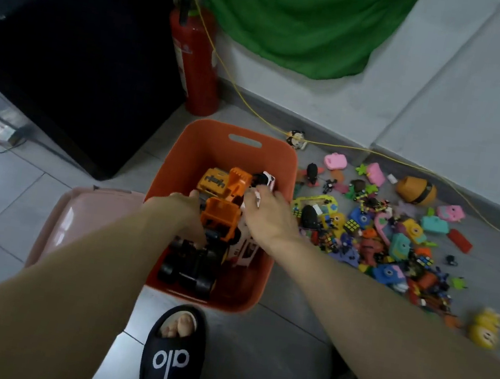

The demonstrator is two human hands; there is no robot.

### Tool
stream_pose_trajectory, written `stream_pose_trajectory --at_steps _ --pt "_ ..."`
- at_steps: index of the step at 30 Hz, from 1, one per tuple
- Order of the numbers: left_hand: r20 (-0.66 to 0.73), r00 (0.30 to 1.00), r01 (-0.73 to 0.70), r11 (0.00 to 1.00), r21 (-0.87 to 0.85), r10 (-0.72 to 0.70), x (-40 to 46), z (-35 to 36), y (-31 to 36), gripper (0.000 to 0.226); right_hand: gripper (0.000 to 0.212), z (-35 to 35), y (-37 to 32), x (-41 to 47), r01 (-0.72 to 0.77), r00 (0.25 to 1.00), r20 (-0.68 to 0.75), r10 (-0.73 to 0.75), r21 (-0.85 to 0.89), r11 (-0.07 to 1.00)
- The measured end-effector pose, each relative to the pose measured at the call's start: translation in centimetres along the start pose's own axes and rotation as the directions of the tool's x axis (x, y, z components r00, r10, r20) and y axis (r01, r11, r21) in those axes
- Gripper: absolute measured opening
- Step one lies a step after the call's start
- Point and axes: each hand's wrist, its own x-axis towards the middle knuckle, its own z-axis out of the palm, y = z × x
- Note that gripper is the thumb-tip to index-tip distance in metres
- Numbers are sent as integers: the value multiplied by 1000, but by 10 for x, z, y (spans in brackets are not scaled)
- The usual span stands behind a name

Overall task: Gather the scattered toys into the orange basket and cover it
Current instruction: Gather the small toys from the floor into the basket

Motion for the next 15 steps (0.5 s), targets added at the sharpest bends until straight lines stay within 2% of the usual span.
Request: stream_pose_trajectory --at_steps 3,5,7,9,11,12,13,15 --pt "-181 969 -175 984 -26 168 -17 2 50 78 41 -49 23 -3 22 995 -99 -26 -36 999" --pt "-335 898 -309 951 -18 285 -21 1 78 57 35 -77 36 -3 12 986 -165 -25 -82 997" --pt "-419 825 -418 908 -2 379 -29 0 109 48 30 -102 62 -10 -31 986 -165 10 -123 992" --pt "-419 769 -525 851 16 482 -41 6 138 40 37 -120 92 -26 -119 991 -69 110 -141 983" --pt "-360 689 -653 754 69 629 -57 28 162 30 26 -127 124 -53 -226 971 41 233 -132 965" --pt "-317 648 -703 704 100 692 -63 40 167 27 20 -125 134 -65 -280 955 68 290 -125 952" --pt "-257 618 -739 661 134 743 -72 57 169 24 24 -116 143 -80 -334 936 82 342 -98 937" --pt "-103 584 -776 591 219 805 -83 91 171 21 20 -91 155 -105 -397 911 108 398 -32 917"
